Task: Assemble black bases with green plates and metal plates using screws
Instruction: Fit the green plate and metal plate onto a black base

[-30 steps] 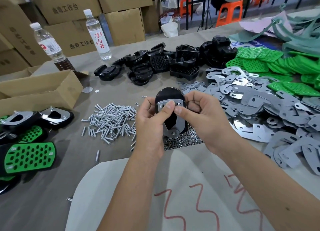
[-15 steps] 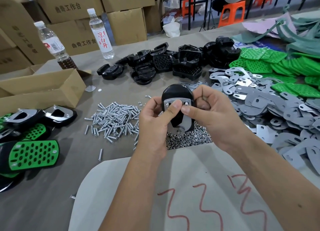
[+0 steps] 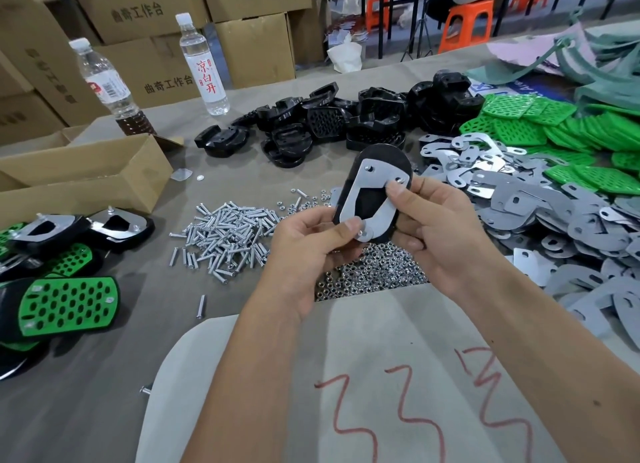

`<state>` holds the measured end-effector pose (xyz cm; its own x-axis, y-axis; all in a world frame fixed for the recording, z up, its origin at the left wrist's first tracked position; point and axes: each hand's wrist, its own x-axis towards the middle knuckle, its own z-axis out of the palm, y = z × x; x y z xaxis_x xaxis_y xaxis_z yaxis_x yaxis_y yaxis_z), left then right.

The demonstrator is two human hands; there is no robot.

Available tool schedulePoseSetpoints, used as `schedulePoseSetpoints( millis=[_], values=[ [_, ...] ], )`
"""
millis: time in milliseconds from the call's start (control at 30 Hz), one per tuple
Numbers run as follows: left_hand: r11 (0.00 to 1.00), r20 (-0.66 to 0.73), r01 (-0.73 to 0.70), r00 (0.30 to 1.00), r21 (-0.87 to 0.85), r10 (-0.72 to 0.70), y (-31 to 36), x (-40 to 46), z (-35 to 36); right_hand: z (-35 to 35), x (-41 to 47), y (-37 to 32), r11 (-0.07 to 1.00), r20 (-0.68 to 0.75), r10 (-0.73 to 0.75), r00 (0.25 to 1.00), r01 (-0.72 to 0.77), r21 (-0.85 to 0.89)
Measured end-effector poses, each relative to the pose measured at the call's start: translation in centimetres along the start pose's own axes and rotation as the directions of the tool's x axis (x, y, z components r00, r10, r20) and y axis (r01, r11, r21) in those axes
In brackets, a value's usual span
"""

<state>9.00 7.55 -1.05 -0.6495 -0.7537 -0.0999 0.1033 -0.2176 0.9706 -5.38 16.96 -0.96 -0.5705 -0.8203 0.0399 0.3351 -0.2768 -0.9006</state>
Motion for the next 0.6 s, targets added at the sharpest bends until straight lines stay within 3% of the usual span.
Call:
schedulePoseSetpoints(
  millis=[300,467,600],
  values=[
    [0.997,-0.068,0.021,0.997,-0.073,-0.026,-0.55,-0.09,0.72,0.02,0.09,0.83,0.959,0.022,0.143,0.99,-0.133,-0.249],
    [1.0,-0.116,-0.015,0.993,0.017,0.017,-0.89,0.05,0.78,-0.14,0.03,0.84,0.911,0.004,0.107,0.994,-0.096,-0.401],
    [0.998,-0.118,-0.03,0.992,0.047,0.036,-0.96,0.22,0.79,-0.14,0.09,0.9,0.92,0.014,0.071,0.997,-0.06,-0.387]
  ],
)
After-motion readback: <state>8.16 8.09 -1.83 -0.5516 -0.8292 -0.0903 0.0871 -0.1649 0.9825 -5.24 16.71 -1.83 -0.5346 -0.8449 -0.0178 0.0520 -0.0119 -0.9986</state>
